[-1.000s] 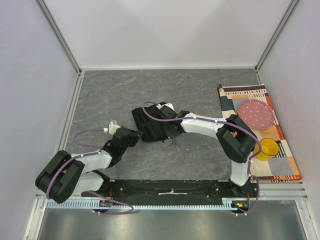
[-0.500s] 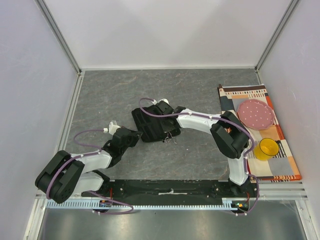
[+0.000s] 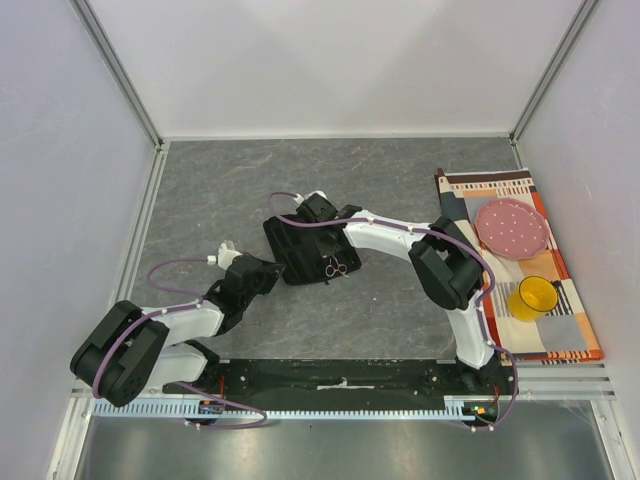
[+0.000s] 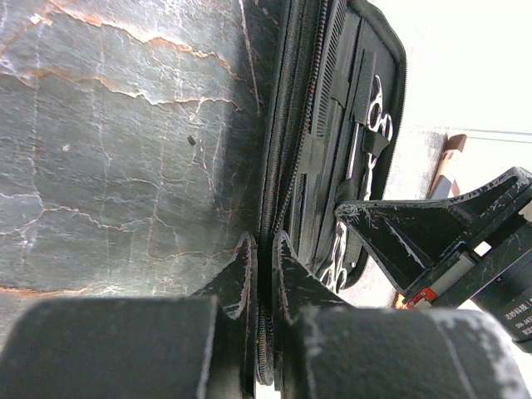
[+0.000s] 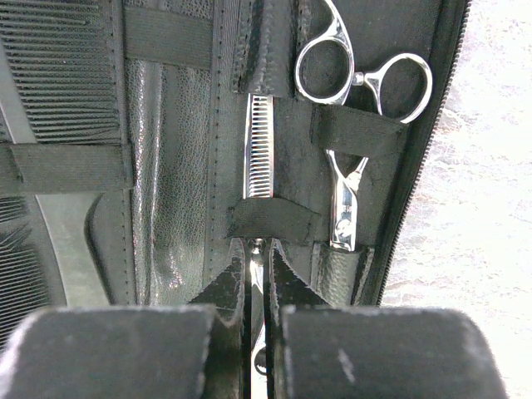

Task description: Sort the hair-cutting tools

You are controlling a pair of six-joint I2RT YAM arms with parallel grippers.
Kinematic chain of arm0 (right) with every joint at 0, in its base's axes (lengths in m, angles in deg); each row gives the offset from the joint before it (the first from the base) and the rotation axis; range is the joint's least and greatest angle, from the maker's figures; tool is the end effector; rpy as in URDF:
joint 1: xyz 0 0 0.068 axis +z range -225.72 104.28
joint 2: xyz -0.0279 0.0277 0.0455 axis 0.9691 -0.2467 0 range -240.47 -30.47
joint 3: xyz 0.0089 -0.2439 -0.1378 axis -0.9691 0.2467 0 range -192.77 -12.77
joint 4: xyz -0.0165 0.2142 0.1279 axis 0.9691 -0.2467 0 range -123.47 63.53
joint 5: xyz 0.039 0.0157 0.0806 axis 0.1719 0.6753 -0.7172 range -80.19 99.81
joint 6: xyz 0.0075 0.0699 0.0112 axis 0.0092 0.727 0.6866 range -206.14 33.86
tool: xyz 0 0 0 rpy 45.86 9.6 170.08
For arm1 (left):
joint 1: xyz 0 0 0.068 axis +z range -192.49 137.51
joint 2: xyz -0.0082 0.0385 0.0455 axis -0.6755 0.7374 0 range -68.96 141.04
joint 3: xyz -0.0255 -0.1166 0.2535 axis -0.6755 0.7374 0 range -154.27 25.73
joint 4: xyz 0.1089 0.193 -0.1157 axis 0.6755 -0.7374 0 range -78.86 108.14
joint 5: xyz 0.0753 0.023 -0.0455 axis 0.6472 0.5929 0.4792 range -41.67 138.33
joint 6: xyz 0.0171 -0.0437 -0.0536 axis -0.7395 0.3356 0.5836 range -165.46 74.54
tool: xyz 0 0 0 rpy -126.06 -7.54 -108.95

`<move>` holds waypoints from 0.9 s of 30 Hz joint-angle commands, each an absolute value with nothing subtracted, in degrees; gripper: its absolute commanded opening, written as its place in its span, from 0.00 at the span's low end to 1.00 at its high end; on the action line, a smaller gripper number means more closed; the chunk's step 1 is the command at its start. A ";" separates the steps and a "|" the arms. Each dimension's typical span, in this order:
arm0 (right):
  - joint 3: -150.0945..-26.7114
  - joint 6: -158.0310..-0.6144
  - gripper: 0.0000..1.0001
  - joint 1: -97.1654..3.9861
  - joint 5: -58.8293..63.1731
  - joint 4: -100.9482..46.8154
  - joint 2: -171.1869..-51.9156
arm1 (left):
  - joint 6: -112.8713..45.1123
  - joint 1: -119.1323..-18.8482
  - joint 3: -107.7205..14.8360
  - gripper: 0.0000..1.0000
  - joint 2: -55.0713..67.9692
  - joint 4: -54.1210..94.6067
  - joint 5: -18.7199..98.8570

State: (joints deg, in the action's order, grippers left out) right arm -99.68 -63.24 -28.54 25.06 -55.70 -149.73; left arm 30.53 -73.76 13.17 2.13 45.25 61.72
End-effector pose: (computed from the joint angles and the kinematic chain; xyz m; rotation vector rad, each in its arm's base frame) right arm 0.3128 0.3149 0.1619 -0.4580 2.5459 0.0927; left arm 0.1920 -0.1007 0.1350 -0.9809 1.9995 -0.8491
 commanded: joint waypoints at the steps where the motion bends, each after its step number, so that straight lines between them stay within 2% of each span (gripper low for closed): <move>1: -102.15 -63.81 0.00 -29.75 27.74 -55.65 -153.69 | 27.75 -74.13 13.42 0.02 1.44 44.07 60.11; 17: -108.64 -62.49 0.00 -30.63 33.19 -53.98 -156.59 | 27.93 -74.04 13.51 0.02 1.71 44.24 59.49; 22: -110.94 -62.58 0.11 -30.54 32.93 -54.68 -156.15 | 28.02 -74.13 13.60 0.02 1.88 44.24 59.49; 24: -110.77 -62.93 0.21 -30.45 32.05 -54.68 -155.54 | 28.11 -74.04 13.51 0.02 1.97 44.24 59.32; 27: -110.33 -64.42 0.28 -30.28 30.64 -54.60 -154.66 | 28.11 -74.04 13.60 0.02 2.23 44.59 58.88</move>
